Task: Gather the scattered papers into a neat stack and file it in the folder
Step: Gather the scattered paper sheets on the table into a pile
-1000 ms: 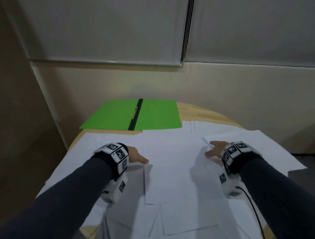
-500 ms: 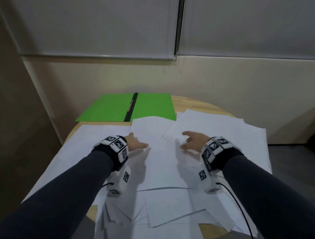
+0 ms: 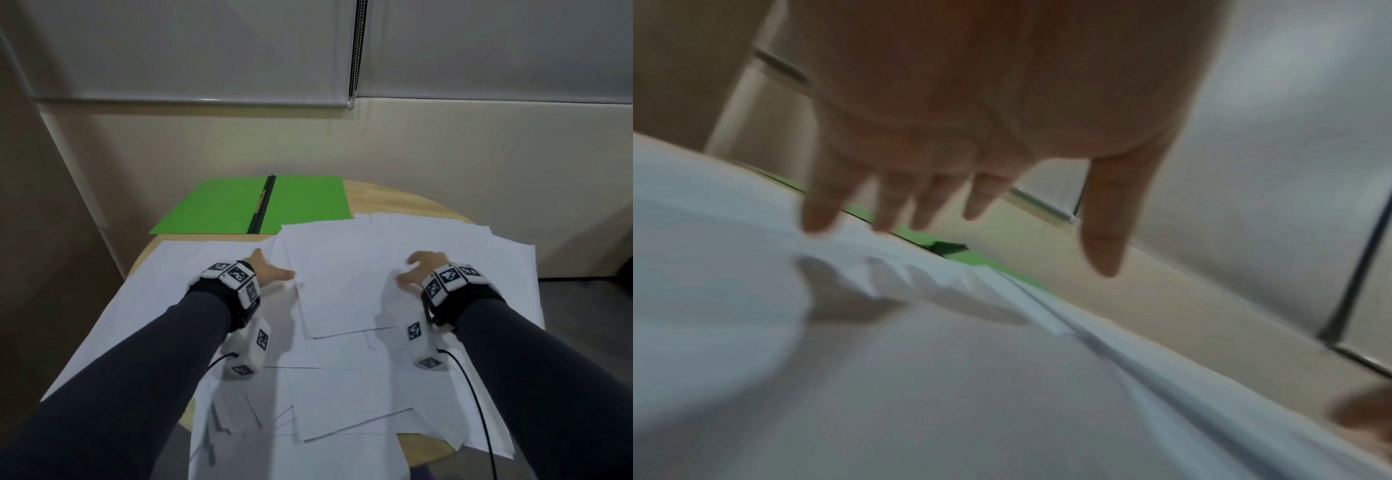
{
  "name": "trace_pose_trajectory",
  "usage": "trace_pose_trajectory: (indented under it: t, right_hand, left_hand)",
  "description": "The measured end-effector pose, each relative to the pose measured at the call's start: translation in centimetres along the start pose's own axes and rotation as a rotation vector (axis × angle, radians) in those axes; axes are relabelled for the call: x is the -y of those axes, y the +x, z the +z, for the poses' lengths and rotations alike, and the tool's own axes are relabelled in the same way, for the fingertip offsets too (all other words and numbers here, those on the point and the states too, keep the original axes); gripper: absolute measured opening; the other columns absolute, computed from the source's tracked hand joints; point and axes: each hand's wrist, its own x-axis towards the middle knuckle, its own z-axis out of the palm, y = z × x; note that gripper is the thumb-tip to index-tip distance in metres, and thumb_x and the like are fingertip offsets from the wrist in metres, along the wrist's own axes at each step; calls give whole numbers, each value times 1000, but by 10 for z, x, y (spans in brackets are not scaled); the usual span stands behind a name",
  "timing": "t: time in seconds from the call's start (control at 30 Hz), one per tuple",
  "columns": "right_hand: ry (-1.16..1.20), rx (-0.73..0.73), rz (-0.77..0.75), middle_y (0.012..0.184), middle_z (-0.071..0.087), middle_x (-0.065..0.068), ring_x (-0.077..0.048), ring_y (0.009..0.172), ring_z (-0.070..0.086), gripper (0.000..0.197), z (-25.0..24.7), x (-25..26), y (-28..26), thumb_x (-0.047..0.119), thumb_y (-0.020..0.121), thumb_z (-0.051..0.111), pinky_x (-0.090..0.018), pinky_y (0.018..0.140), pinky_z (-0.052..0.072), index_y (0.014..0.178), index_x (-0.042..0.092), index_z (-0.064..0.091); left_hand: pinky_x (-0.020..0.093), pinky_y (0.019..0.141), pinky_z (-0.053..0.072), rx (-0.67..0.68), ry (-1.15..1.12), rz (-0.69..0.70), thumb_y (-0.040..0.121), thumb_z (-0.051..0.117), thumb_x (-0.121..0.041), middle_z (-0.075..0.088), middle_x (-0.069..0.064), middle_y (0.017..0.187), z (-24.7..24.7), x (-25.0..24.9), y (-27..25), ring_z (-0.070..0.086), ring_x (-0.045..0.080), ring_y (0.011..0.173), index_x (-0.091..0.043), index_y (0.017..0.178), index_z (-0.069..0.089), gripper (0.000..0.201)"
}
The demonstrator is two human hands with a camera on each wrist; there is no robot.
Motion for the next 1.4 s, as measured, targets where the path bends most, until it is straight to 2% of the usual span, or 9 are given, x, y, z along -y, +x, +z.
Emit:
trace_pose_trajectory:
  t: [0.1,0.3,0.47,0.63,0.73,0.8,1.0,1.27,1.4]
  right_hand:
    - [-219,30,183,132,57,-12,-28,114,55,62,2,-16,-1,60,85,48,-34,94,40,125,13,58]
    - [-214,69,20,124,64,-7,-27,115,58,63,14,16,1,67,75,49,-34,93,43,115,20,64]
    - [-12,-22,125,87,63,-9,-32,95,61,45,13,2,22,58,61,62,-37,83,49,63,15,53]
    - [103,-42,236,90,63,-10,-27,90,58,47,8,-12,12,59,72,65,-32,84,47,76,13,59]
    - [124,11,186,92,68,-8,-27,88,62,46,9,-8,15,63,68,66,-33,87,49,77,18,65]
    - [106,38,122,94,69,-5,-27,87,63,50,12,-3,17,65,67,66,-33,87,50,87,20,71]
    - [104,152,-6,88,71,-1,-22,80,64,75,16,16,35,79,29,68,-33,81,51,77,21,70]
    - [453,121,24,122,64,-8,-29,111,60,71,28,24,32,33,58,83,-38,101,45,121,8,61]
    - [837,47,-135,115,67,-12,-28,107,63,32,25,17,31,5,73,75,-38,102,45,102,11,66]
  left_hand:
    - [37,112,28,-105,105,-103,85,59,-49,25,20,154,-4,24,-1,29,32,141,1,147,18,90]
    - [34,109,31,-12,58,-47,90,48,-52,37,18,149,7,6,-11,40,30,135,1,142,33,76]
    - [34,90,40,-124,-252,-134,88,61,-35,53,21,135,-11,18,6,55,30,106,7,130,48,61]
    - [41,109,37,-71,-266,-208,83,65,-40,55,19,132,-18,36,8,51,33,124,0,126,55,60]
    - [43,107,42,-16,-352,-175,58,79,-47,61,13,127,-14,46,34,58,30,118,-5,119,63,76]
    - [44,105,44,-10,-390,-178,65,80,-40,64,15,124,-10,47,33,60,31,114,-6,106,69,54]
    - [39,105,43,16,-386,-146,73,78,-26,59,14,128,0,32,9,57,31,117,1,121,57,59]
    - [38,86,51,-29,-621,97,69,70,3,64,14,118,-3,21,8,62,33,104,-2,120,56,53]
    - [43,97,48,-172,-887,248,70,64,17,66,16,114,-9,22,4,63,31,105,1,119,57,53]
